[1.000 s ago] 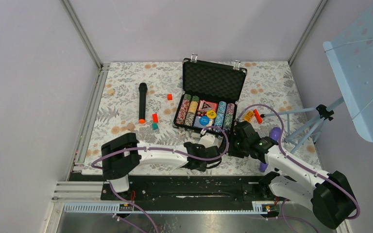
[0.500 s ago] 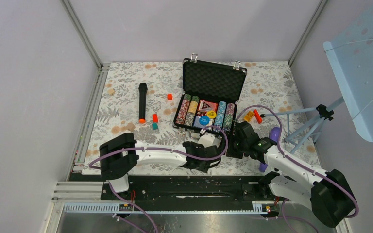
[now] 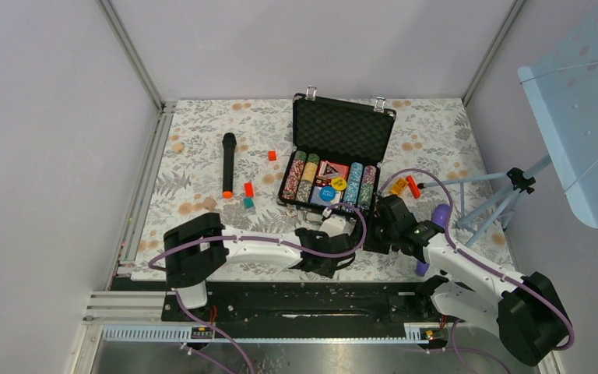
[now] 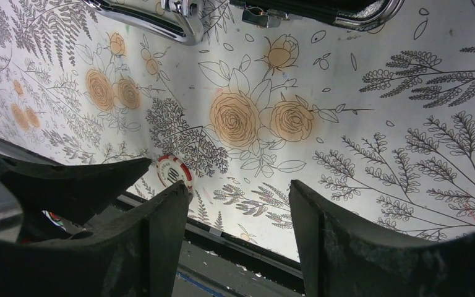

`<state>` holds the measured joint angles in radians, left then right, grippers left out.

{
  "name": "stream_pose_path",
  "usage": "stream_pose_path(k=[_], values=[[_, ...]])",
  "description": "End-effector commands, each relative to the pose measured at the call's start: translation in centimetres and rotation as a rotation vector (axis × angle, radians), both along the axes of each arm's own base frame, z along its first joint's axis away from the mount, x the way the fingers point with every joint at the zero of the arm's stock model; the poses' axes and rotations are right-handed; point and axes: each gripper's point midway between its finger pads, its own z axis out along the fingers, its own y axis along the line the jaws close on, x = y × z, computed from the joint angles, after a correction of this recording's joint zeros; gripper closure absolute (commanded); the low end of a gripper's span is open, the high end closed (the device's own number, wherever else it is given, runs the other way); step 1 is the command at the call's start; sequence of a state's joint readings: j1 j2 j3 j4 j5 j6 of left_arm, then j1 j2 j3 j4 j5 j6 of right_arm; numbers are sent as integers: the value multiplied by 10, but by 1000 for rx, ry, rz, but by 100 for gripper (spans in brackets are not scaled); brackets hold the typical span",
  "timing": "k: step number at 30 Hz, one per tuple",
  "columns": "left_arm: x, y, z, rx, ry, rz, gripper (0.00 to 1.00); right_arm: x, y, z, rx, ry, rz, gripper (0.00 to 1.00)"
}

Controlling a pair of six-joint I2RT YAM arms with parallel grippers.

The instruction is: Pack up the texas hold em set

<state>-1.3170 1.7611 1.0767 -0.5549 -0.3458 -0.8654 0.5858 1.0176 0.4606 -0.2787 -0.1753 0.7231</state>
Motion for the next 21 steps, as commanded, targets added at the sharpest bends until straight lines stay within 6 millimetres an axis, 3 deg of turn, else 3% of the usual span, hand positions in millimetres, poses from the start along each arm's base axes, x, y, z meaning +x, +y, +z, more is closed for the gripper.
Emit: stream_pose_path(k=[1, 12, 21], values=[[-3, -4, -9, -19, 28, 1, 49, 3, 2, 4, 20, -9, 0, 32], [-6, 0, -21, 20, 47, -12, 60, 2, 0, 1, 12, -1, -3, 32], [0, -2, -9, 5, 13, -10, 66, 2, 0, 0, 15, 0, -5, 32]])
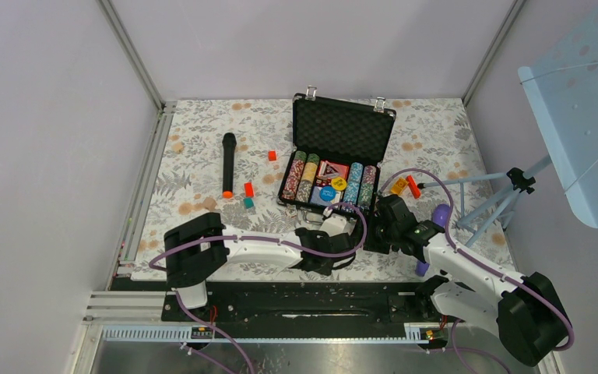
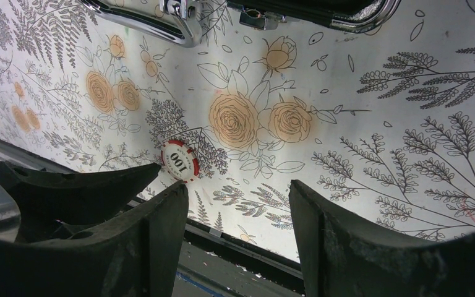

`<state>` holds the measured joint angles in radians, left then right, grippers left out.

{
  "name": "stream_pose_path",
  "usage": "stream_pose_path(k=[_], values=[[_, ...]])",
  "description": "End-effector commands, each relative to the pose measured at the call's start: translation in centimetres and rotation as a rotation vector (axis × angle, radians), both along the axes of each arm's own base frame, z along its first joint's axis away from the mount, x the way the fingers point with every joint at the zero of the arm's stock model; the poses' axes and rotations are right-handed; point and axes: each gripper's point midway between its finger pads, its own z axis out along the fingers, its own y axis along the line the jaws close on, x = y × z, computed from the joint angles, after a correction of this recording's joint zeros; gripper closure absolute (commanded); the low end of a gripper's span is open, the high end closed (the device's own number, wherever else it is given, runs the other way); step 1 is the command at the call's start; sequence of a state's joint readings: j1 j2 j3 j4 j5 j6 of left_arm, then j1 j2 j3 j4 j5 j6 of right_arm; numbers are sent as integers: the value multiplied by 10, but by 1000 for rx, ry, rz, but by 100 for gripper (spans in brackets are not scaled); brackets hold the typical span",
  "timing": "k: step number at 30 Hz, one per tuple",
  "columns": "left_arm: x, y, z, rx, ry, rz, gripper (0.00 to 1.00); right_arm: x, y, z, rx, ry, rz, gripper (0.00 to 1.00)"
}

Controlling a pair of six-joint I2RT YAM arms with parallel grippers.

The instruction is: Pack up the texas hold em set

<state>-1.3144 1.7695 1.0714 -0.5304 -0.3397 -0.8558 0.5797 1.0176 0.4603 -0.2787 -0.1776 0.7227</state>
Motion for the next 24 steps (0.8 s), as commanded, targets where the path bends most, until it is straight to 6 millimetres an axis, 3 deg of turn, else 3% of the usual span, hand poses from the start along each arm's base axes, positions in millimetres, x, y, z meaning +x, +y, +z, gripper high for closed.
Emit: stream_pose_path(k=[1, 5, 10, 11, 24], values=[[0, 1, -3, 10, 4, 0, 66, 1, 1, 0, 14, 1, 0, 32], [4, 1, 7, 2, -17, 2, 65, 1, 1, 0, 14, 2, 2, 32], [8, -1, 10, 3, -33, 13, 39, 1, 0, 0, 13, 2, 0, 32], [9, -1, 9, 7, -32, 14, 38, 2, 0, 0, 13, 0, -1, 32], [16, -6, -7, 30, -6, 4, 38, 2, -2, -1, 14, 1, -4, 32]])
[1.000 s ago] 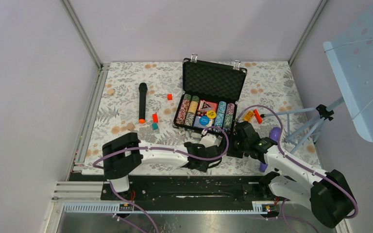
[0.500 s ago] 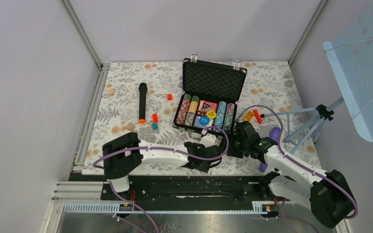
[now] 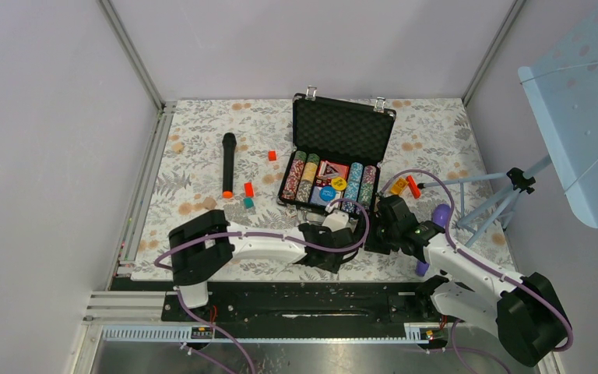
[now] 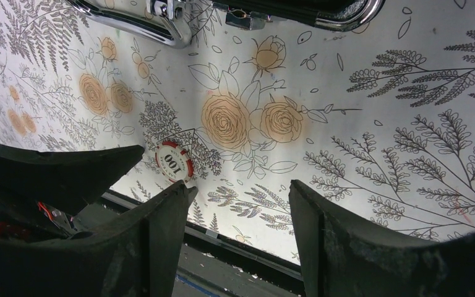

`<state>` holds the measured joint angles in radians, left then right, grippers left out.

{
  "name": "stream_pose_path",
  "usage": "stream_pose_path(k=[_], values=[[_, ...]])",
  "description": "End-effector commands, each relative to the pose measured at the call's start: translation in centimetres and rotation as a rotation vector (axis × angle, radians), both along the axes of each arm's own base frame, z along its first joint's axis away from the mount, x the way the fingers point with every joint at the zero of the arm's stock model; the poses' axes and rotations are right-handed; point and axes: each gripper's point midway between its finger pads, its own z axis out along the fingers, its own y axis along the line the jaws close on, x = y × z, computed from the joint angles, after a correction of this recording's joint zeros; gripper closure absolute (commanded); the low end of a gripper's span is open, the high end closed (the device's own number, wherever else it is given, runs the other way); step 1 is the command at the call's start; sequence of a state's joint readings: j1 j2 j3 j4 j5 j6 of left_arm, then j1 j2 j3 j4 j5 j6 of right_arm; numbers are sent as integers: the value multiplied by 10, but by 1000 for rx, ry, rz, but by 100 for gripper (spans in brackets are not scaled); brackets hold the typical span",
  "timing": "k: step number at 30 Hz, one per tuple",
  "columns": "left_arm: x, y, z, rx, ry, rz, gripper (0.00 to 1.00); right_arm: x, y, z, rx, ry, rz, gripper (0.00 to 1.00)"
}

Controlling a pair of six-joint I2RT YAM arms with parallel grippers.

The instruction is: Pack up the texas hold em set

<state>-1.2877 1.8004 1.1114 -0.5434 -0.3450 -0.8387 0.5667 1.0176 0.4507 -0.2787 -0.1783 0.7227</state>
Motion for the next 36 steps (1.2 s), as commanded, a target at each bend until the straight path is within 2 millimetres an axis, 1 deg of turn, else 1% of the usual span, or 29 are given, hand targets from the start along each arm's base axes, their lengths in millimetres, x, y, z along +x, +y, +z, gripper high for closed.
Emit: stream_pose_path(k=[1, 5, 10, 13, 15, 20, 31, 36], values=[[4, -3, -9, 21, 2, -10, 38, 2, 2, 3, 19, -8, 9, 32], [5, -3, -11, 23, 6, -7, 40, 2, 2, 3, 17, -6, 10, 32], [3, -2, -13, 26, 12, -12, 53, 2, 1, 2, 16, -6, 10, 32], [3, -1, -14, 29, 13, -15, 59, 3, 1, 3, 17, -7, 9, 32], [3, -1, -14, 29, 15, -16, 60, 3, 2, 3, 18, -7, 11, 32], [4, -3, -11, 21, 7, -17, 63, 2, 2, 3, 19, -5, 13, 32], [12, -7, 22, -42, -54, -27, 64, 3, 4, 4, 24, 0, 19, 32], [14, -8, 27, -44, -62, -28, 63, 3, 3, 3, 22, 3, 19, 32]])
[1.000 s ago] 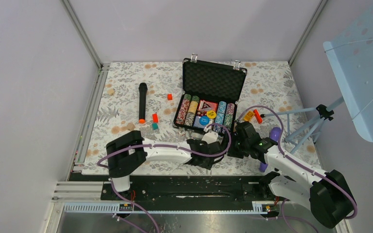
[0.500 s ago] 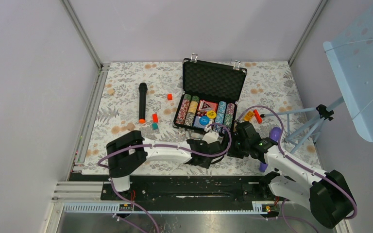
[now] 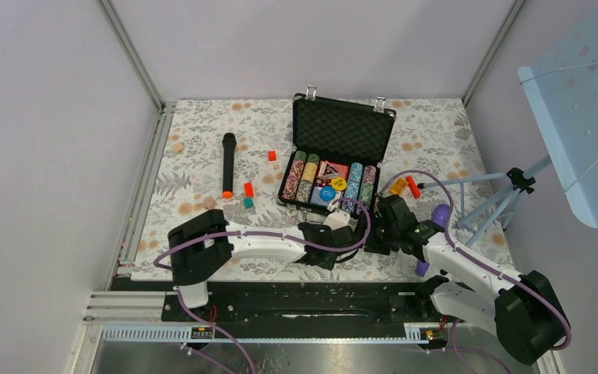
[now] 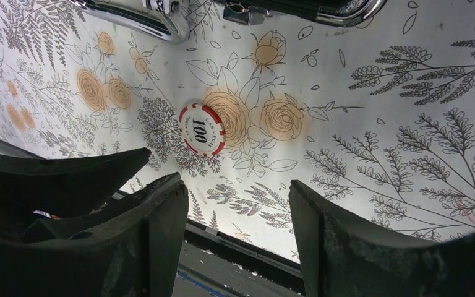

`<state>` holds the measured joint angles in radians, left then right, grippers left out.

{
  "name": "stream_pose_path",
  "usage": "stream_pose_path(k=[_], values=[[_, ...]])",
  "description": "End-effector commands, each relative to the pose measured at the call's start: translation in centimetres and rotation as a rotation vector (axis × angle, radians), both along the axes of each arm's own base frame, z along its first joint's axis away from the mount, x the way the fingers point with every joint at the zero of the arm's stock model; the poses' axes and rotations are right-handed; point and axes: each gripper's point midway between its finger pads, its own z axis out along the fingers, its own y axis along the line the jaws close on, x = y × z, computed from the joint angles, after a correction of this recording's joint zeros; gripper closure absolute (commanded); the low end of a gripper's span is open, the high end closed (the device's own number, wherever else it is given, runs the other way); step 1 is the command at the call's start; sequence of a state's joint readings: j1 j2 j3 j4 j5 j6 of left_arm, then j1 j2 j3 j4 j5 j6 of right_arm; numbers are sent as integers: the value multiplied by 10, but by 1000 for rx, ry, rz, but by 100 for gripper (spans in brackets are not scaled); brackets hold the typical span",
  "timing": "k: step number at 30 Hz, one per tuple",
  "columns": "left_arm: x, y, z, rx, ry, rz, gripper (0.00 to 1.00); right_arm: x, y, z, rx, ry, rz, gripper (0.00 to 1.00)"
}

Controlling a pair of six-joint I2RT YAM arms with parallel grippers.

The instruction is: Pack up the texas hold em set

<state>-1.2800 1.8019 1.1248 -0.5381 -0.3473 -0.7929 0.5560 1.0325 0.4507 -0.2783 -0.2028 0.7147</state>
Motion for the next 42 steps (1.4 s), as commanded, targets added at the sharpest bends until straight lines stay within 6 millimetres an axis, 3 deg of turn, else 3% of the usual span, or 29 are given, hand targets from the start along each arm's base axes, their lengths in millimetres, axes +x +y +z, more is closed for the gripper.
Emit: stream_pose_path(k=[1, 7, 16, 29, 36, 42], values=[[9, -5, 22, -45, -46, 5, 63, 4, 3, 5, 15, -17, 8, 32], [16, -13, 24, -54, -56, 8, 34, 11, -15, 10, -39, -46, -67, 32], [30, -32, 18, -81, -36, 1, 24, 20, -31, 31, -49, -87, -103, 32], [33, -46, -5, -68, 16, -13, 26, 21, -42, 47, -59, -122, -132, 32], [31, -45, -13, -50, 34, -19, 46, 20, -47, 48, -65, -126, -139, 32], [29, -43, -18, -39, 41, -21, 56, 20, -47, 47, -63, -122, -136, 32]])
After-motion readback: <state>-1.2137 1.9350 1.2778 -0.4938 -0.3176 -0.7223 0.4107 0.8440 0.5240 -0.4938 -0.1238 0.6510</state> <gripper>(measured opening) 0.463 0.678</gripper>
